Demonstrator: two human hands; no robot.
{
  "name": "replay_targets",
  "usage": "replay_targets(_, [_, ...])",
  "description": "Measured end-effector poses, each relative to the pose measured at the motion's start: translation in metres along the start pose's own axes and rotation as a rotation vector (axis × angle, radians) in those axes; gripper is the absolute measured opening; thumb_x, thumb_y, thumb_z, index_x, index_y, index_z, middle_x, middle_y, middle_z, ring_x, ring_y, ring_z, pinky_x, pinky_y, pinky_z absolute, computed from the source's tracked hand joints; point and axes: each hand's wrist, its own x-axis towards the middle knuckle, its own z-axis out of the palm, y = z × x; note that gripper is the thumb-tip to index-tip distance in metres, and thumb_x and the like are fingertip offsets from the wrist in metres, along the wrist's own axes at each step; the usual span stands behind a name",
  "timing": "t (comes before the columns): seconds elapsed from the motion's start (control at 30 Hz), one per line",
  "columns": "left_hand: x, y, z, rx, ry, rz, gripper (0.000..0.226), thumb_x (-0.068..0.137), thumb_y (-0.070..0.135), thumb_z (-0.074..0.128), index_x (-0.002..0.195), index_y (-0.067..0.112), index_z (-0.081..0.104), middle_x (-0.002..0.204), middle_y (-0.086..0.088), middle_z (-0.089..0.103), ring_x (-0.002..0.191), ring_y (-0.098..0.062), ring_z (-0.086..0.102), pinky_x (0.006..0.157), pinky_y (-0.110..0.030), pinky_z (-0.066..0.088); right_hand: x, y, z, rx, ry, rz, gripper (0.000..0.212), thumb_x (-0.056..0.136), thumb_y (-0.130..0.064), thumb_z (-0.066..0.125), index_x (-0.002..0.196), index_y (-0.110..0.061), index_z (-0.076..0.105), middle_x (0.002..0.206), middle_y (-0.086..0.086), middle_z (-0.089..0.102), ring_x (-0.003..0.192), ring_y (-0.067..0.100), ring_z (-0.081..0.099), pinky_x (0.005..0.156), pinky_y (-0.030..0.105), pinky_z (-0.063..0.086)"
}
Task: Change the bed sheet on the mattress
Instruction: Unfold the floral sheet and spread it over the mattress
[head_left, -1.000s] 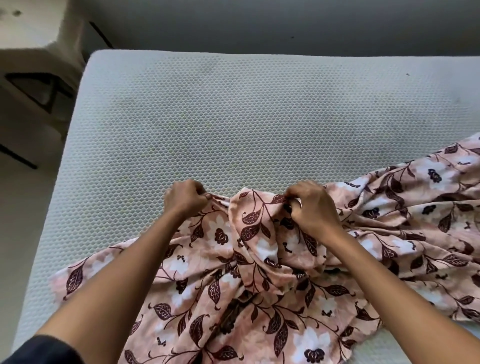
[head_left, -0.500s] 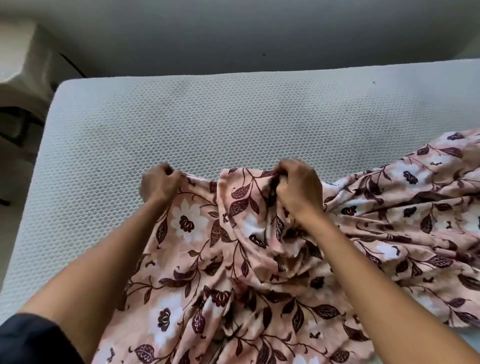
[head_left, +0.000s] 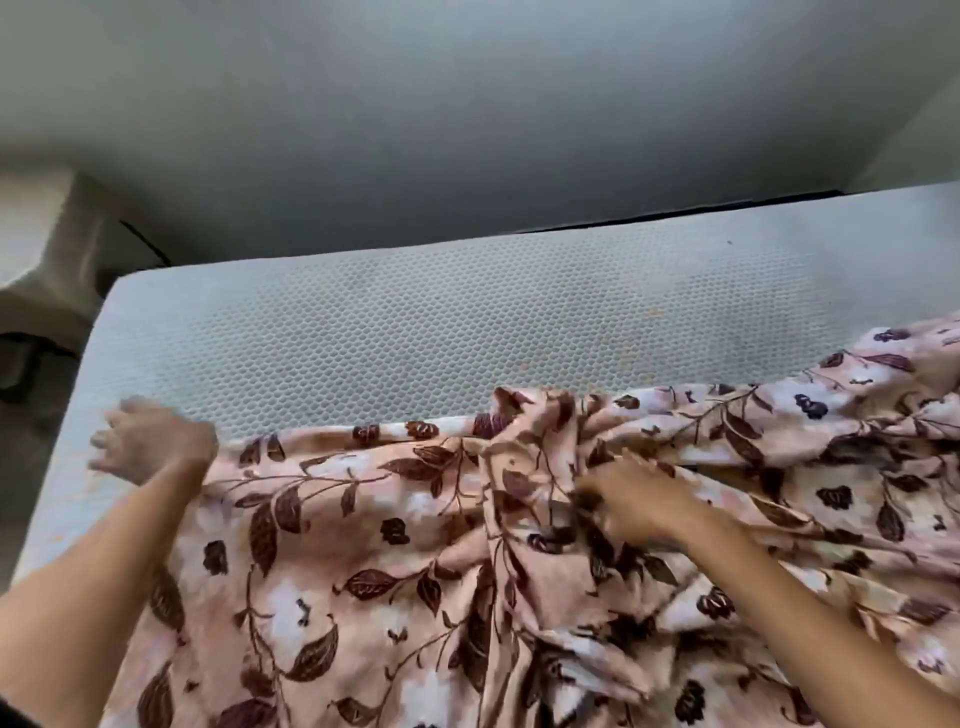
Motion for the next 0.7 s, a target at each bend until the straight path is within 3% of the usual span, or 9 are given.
replay_targets(0.07, [-0.045,0.039,-0.013,0.052,-0.052,0.298,0.043,0.077,0.002,0.056,0.120,0.002,0.055,0.119,-0.025,0.056,0.111,-0.042,0.050,0.094,-0.045,0.039,0.002,-0.006,0.013,0.084,-0.188,0.038,0.015,0.081,-0.012,0.051,0.089,-0.013,0.064,0.096,0.012,0.066,0.091,0.030,0.062,0.072,0.029,0.048])
replay_targets(0.17, [-0.086,0.089,0.014,0.013,-0.340,0.763,0.030,0.087,0.013,0.057,0.116,0.011,0.063,0.118,-0.014,0.063,0.110,-0.032,0.055,0.091,-0.038,0.042,0.026,-0.004,0.012,0.158,0.170,0.194,0.020,0.092,-0.032,0.051,0.084,-0.015,0.060,0.088,0.005,0.064,0.086,0.024,0.063,0.056,0.024,0.034])
replay_targets(0.23, [-0.113,0.112,0.034,0.051,-0.454,0.974,0.031,0.089,0.026,0.061,0.118,0.015,0.063,0.120,-0.007,0.063,0.111,-0.025,0.056,0.094,-0.038,0.044,0.042,-0.008,0.008,0.162,0.360,0.228,0.031,0.095,-0.042,0.047,0.091,-0.014,0.059,0.095,0.004,0.063,0.090,0.022,0.060,0.061,0.026,0.032])
replay_targets(0.33, [-0.151,0.133,0.060,0.097,-0.469,1.161,0.039,0.086,0.041,0.062,0.119,0.020,0.062,0.119,-0.003,0.064,0.112,-0.021,0.053,0.097,-0.037,0.041,0.070,-0.019,0.003,0.222,0.397,0.327,0.053,0.090,-0.058,0.044,0.112,-0.011,0.054,0.112,0.006,0.059,0.107,0.025,0.053,0.076,0.032,0.040])
replay_targets(0.4, [-0.165,0.132,0.074,0.168,-0.441,1.153,0.030,0.088,0.038,0.058,0.112,0.022,0.065,0.113,-0.004,0.065,0.114,-0.023,0.048,0.096,-0.036,0.035,0.088,-0.024,0.006,0.287,0.263,0.450,0.061,0.087,-0.061,0.048,0.120,-0.010,0.049,0.121,0.011,0.056,0.113,0.030,0.051,0.085,0.038,0.043])
replay_targets(0.5, [-0.168,0.124,0.076,0.228,-0.299,1.143,0.021,0.091,0.020,0.050,0.104,0.020,0.067,0.102,-0.005,0.066,0.108,-0.023,0.049,0.091,-0.034,0.032,0.106,-0.026,0.015,0.369,0.170,0.558,0.031,0.086,-0.030,0.061,0.109,-0.010,0.056,0.118,0.013,0.060,0.108,0.032,0.056,0.081,0.036,0.046])
replay_targets(0.57, [-0.148,0.123,0.068,0.160,-0.214,1.040,0.017,0.088,0.015,0.051,0.096,0.018,0.065,0.091,-0.005,0.063,0.102,-0.024,0.051,0.081,-0.032,0.033,0.113,-0.029,0.013,0.476,0.316,0.612,0.021,0.080,-0.014,0.061,0.100,-0.012,0.064,0.108,0.011,0.066,0.101,0.031,0.061,0.077,0.034,0.050])
replay_targets(0.63, [-0.116,0.133,0.050,0.087,-0.137,0.916,0.015,0.083,0.014,0.055,0.094,0.015,0.065,0.090,-0.008,0.062,0.097,-0.027,0.054,0.074,-0.034,0.035,0.116,-0.033,-0.003,0.576,0.504,0.643,0.024,0.080,-0.005,0.057,0.100,-0.013,0.068,0.104,0.011,0.067,0.098,0.030,0.062,0.073,0.031,0.048])
replay_targets(0.7, [-0.068,0.142,0.027,-0.024,-0.095,0.639,0.021,0.082,0.011,0.054,0.099,0.008,0.065,0.099,-0.017,0.064,0.098,-0.035,0.059,0.077,-0.037,0.046,0.119,-0.033,-0.026,0.616,0.696,0.630,0.028,0.081,0.001,0.052,0.102,-0.010,0.067,0.104,0.012,0.068,0.099,0.030,0.061,0.075,0.032,0.048])
